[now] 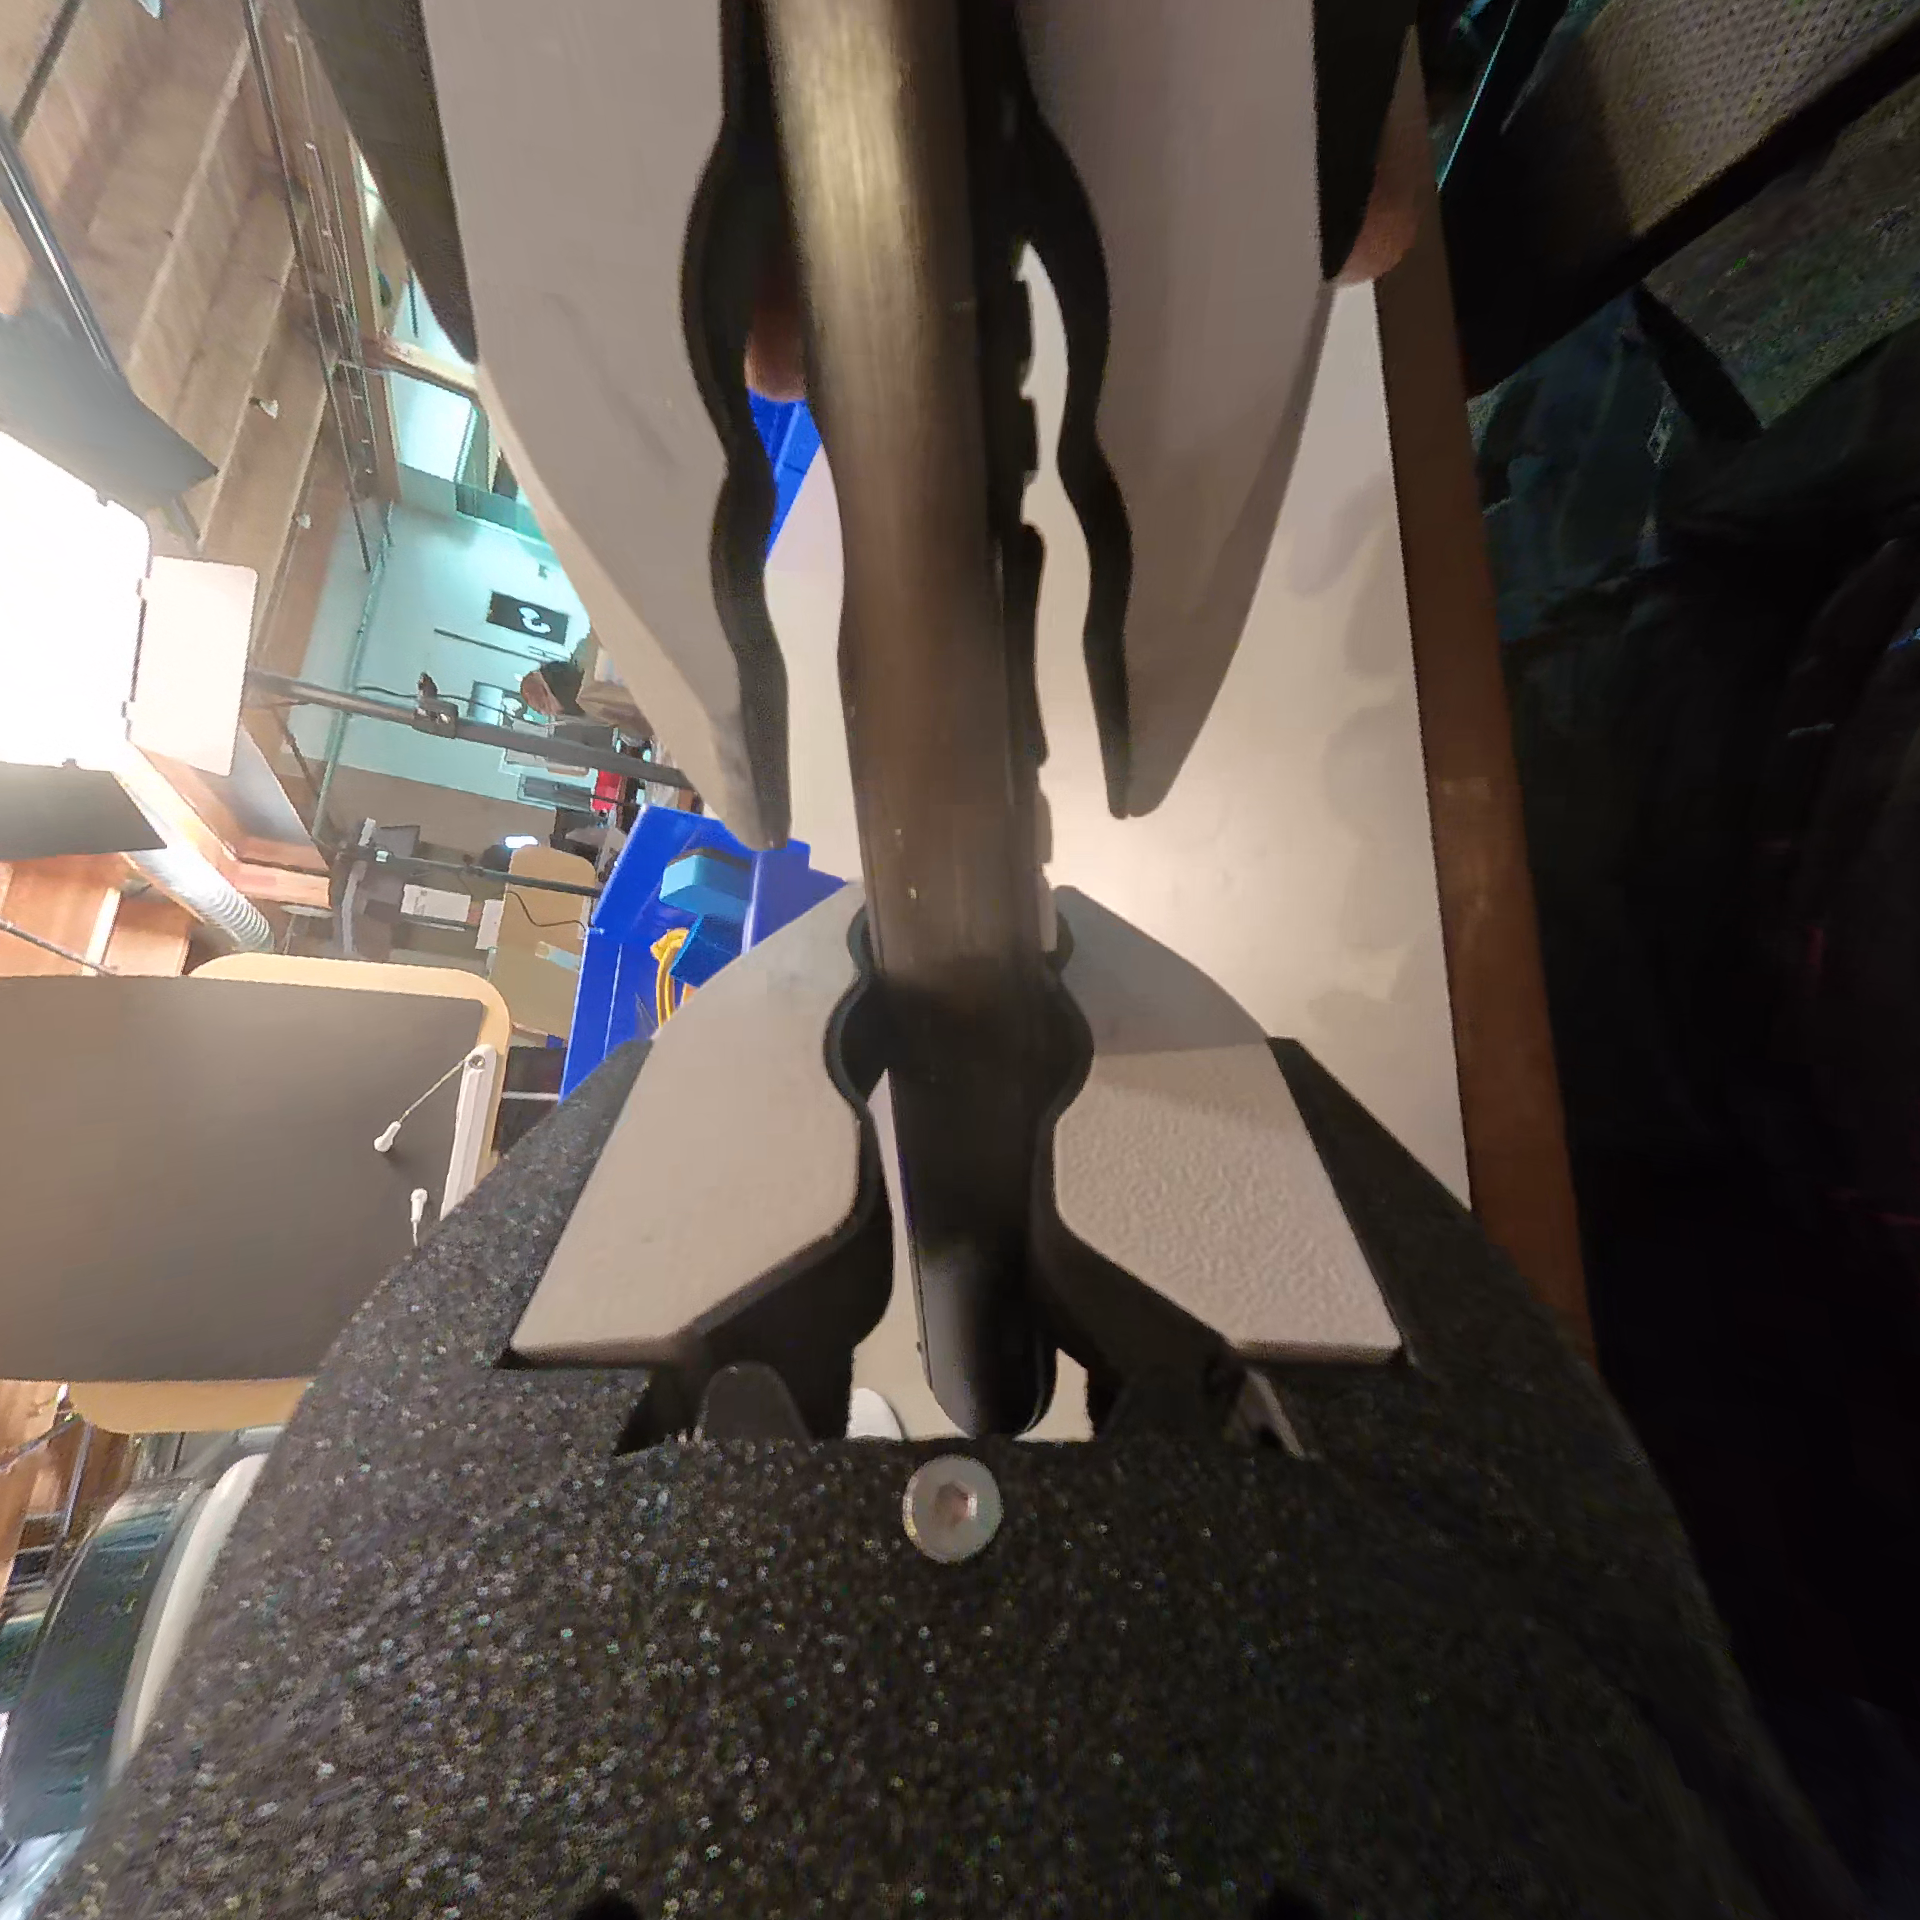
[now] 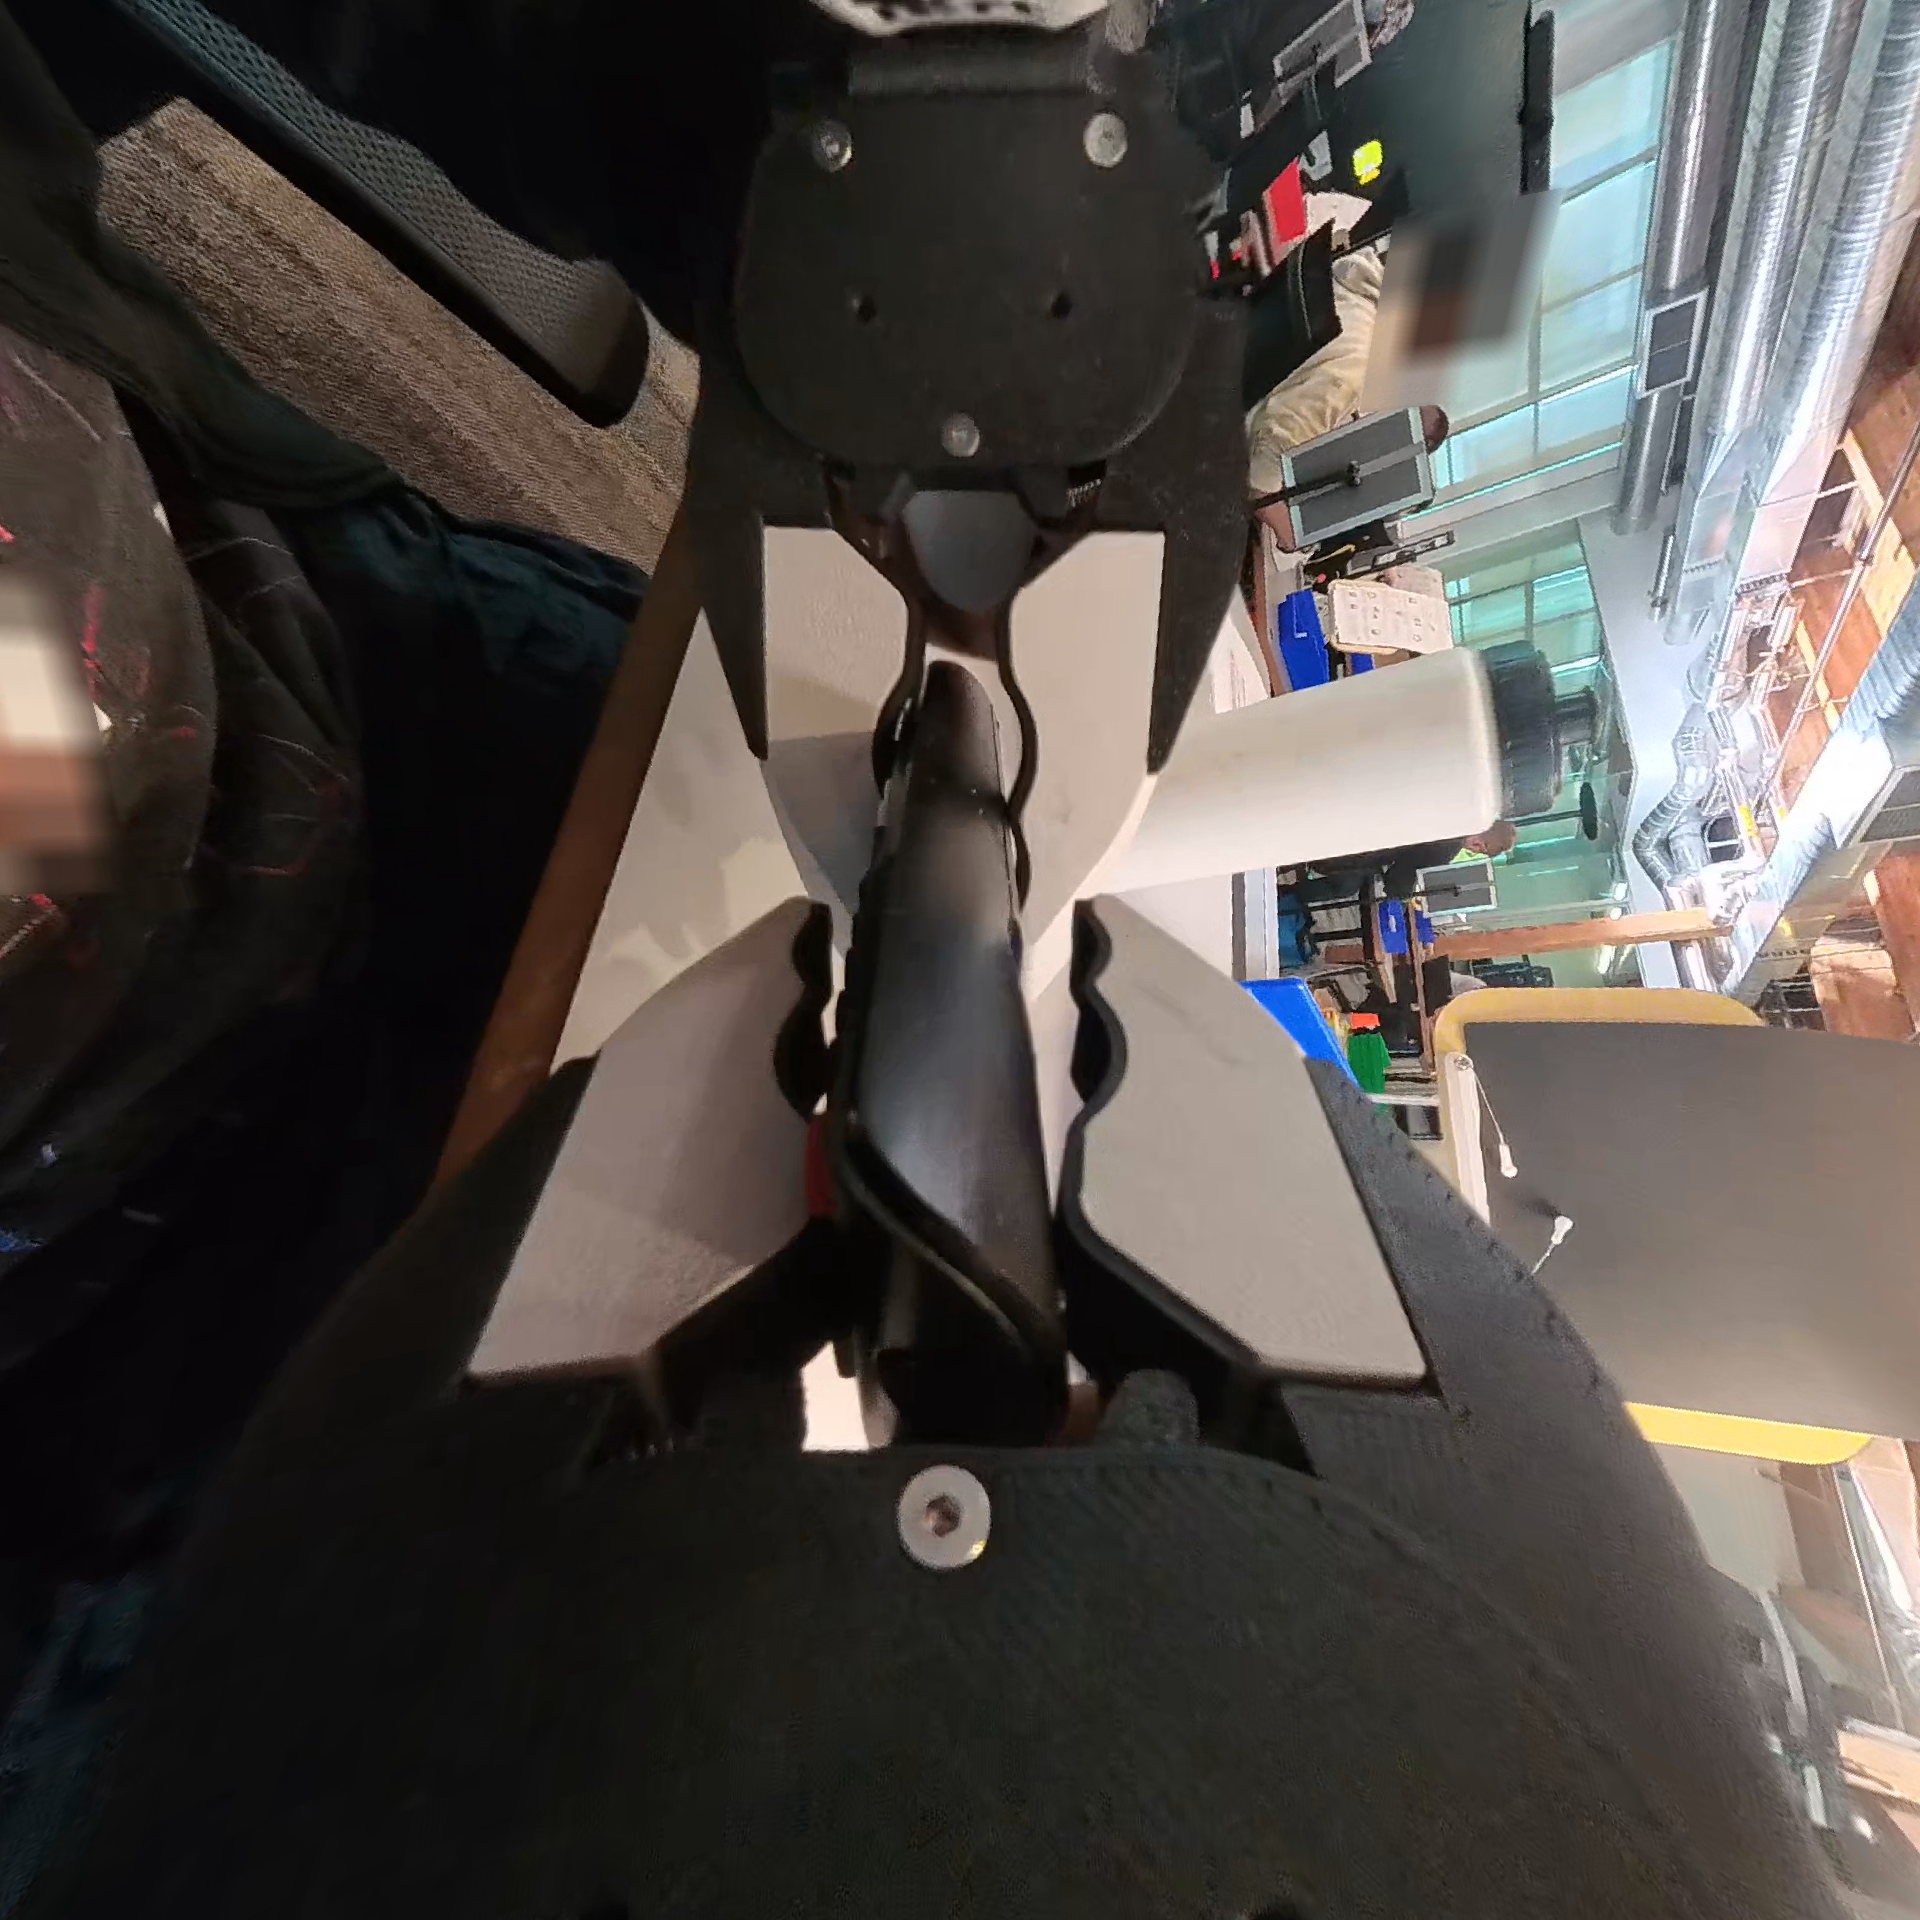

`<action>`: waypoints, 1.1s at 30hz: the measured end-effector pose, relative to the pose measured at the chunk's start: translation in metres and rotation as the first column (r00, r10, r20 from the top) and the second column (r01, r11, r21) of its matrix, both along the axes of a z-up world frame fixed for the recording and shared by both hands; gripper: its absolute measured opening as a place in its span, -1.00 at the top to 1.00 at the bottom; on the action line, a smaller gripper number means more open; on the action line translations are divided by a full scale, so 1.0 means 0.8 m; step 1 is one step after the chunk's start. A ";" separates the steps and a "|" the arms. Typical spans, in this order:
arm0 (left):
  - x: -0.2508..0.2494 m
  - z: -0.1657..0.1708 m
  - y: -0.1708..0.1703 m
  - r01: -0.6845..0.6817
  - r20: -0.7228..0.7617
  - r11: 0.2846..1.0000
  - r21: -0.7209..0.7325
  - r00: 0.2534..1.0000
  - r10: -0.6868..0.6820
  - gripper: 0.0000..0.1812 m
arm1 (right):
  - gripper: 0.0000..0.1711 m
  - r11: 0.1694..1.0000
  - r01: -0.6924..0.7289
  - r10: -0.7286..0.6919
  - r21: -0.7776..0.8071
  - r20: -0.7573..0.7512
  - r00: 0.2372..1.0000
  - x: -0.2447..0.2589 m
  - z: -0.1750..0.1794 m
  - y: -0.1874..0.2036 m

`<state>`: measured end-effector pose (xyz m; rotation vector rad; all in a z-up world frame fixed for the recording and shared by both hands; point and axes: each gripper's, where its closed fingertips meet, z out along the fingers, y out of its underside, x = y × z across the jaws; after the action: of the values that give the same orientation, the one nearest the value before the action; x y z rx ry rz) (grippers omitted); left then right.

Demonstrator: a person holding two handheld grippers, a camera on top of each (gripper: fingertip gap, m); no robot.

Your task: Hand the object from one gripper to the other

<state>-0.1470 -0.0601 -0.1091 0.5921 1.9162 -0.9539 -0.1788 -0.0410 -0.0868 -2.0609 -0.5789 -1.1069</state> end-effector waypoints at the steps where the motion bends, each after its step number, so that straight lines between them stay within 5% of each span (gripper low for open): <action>1: 0.002 -0.002 0.000 -0.012 -0.005 1.000 0.009 1.000 0.012 0.70 | 0.49 1.000 0.003 -0.003 -0.003 0.008 1.000 0.000 -0.001 0.001; 5: 0.013 0.000 0.005 -0.066 -0.047 0.997 -0.033 0.997 0.064 0.66 | 0.50 0.999 0.035 -0.034 -0.006 0.098 0.995 0.008 -0.001 0.000; 8: 0.030 0.011 0.023 -0.150 -0.117 0.978 -0.144 0.984 0.134 0.44 | 0.50 0.998 0.068 -0.068 0.008 0.218 0.974 0.015 0.007 -0.007; 12: 0.042 0.020 0.053 -0.286 -0.375 0.906 -0.313 0.913 0.158 0.26 | 0.50 0.993 0.115 -0.120 0.036 0.429 0.895 0.026 0.026 -0.022; 15: 0.034 0.025 0.062 -0.406 -0.695 0.801 -0.440 0.719 -0.017 0.19 | 0.51 0.989 0.141 -0.142 0.048 0.589 0.796 0.031 0.041 -0.032; 17: 0.021 0.040 0.057 -0.471 -0.820 0.708 -0.526 0.503 -0.274 0.12 | 0.51 0.988 0.141 -0.141 0.055 0.674 0.725 0.029 0.049 -0.034; 20: -0.004 0.064 0.040 -0.533 -0.770 0.611 -0.586 0.132 -0.624 0.10 | 0.51 0.992 0.120 -0.112 0.046 0.769 0.630 0.020 0.054 -0.028; 24: -0.019 0.069 0.009 -0.565 -0.692 0.614 -0.552 -0.101 -0.715 0.12 | 0.50 0.997 0.064 -0.066 0.037 0.832 0.551 0.004 0.055 -0.013; 28: -0.023 0.081 0.001 -0.572 -0.605 0.570 -0.590 -0.154 -0.781 0.68 | 0.51 0.998 0.066 -0.053 0.021 0.843 0.535 0.005 0.047 -0.005; 31: -0.017 0.082 0.004 -0.567 -0.616 0.545 -0.618 -0.083 -0.784 0.68 | 0.49 0.989 0.111 -0.142 0.096 0.816 0.560 0.020 0.048 -0.014; 33: -0.014 0.089 0.011 -0.551 -0.609 0.514 -0.658 -0.013 -0.793 0.69 | 0.44 0.975 0.161 -0.223 0.156 0.727 0.649 0.035 0.045 -0.024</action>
<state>-0.1585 -0.0514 -0.0381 -1.0088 1.8638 -2.9555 -0.1512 -0.0603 -0.0511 -1.5510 -0.6849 -2.1014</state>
